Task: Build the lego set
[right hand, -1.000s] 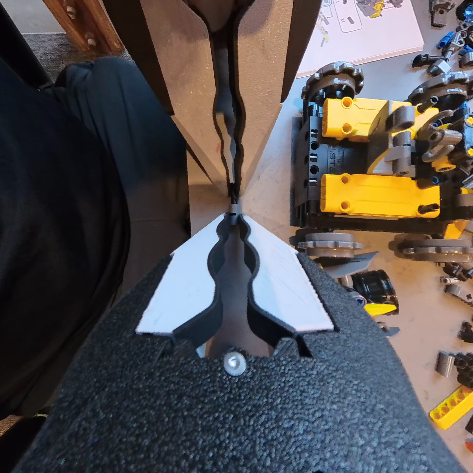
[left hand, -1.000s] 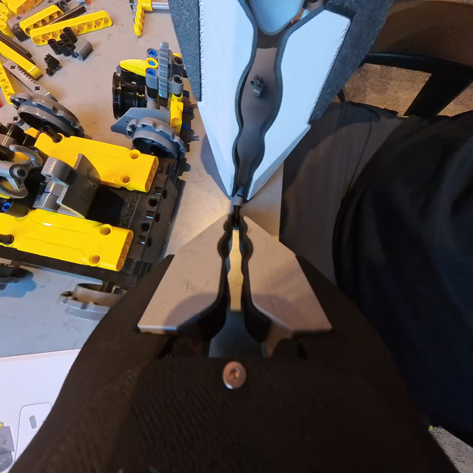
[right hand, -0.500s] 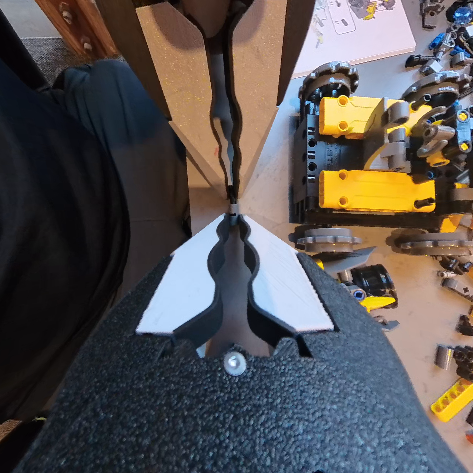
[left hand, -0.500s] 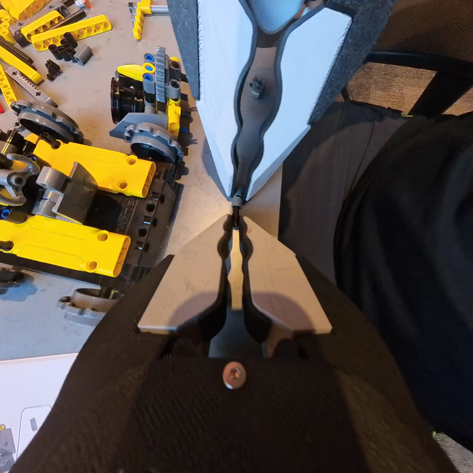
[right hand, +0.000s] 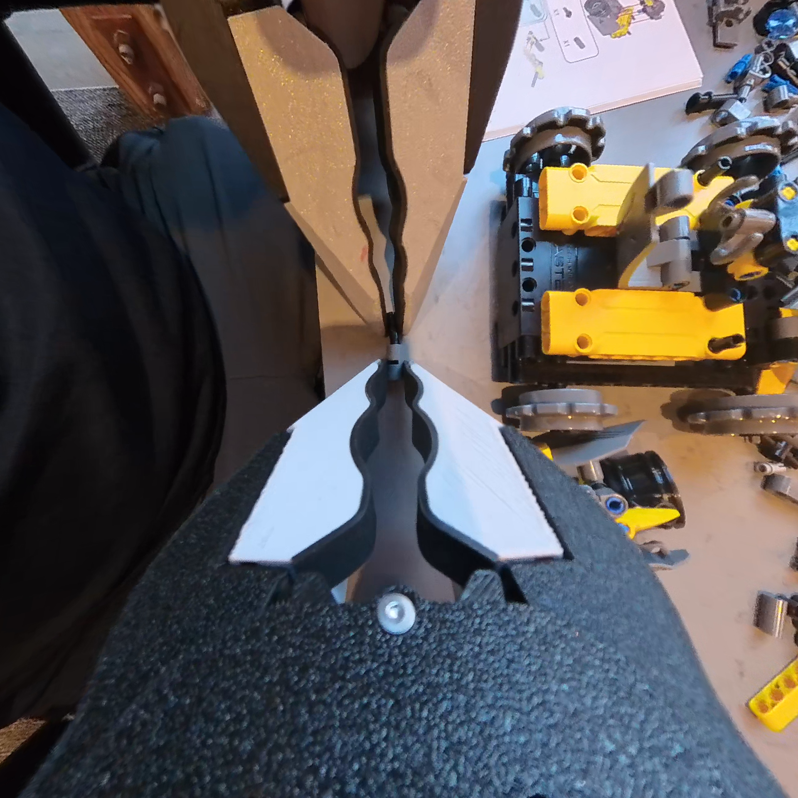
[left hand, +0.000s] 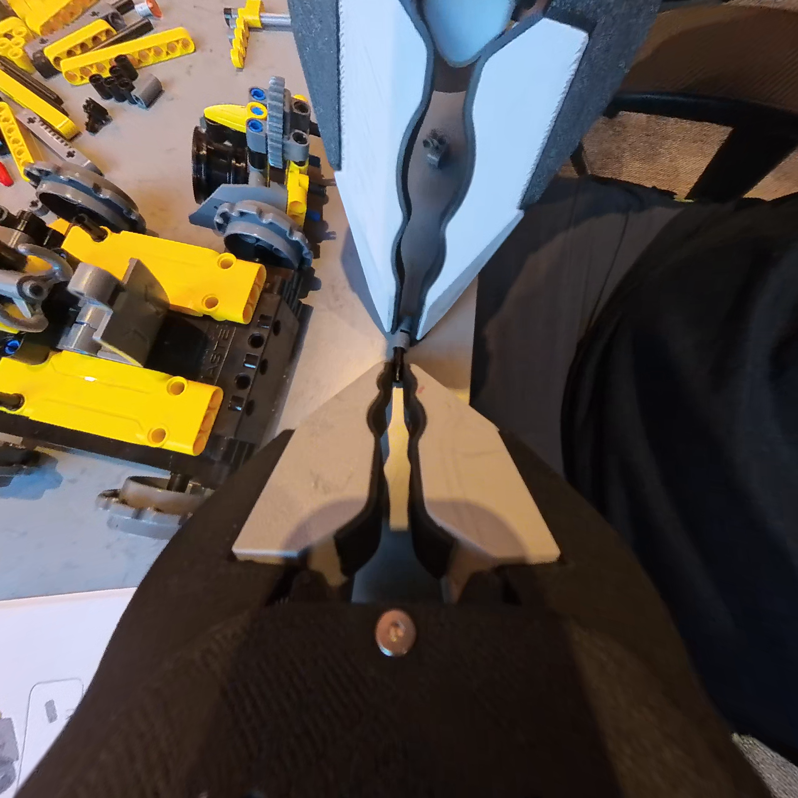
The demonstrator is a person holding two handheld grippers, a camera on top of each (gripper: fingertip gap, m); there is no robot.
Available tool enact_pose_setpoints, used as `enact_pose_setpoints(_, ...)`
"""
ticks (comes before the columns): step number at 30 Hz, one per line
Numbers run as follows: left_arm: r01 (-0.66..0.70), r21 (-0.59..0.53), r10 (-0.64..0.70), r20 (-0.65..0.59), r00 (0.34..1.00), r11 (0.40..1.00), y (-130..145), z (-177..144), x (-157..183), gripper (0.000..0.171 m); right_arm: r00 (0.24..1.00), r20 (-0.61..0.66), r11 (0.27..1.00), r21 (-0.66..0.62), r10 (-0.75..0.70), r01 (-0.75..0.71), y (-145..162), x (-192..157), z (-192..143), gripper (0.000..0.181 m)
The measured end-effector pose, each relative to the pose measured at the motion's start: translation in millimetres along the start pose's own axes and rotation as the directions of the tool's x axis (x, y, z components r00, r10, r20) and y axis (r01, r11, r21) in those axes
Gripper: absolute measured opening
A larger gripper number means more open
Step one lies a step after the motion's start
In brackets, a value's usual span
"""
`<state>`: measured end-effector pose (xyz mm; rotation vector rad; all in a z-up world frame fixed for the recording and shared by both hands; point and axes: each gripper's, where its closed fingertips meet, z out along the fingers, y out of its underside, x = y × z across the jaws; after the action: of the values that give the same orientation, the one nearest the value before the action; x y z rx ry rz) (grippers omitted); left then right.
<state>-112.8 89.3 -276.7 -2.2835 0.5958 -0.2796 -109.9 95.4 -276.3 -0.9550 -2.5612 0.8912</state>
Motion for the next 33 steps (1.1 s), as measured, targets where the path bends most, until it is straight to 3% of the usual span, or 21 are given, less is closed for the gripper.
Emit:
enact_pose_setpoints(6,-0.003,0.001,0.003,-0.069,0.998,1.000,2.3,-2.5,3.0,0.004,1.000,0.000,1.000,-0.003,-0.031,0.031,-2.4,-3.1,1.7,0.007)
enact_pose_setpoints(33,0.100,-0.112,-0.111,-0.095,0.989,0.989,8.8,-8.9,7.5,0.004,0.988,-0.009,0.988,-0.008,-0.154,0.154,-8.4,-9.6,5.8,0.006)
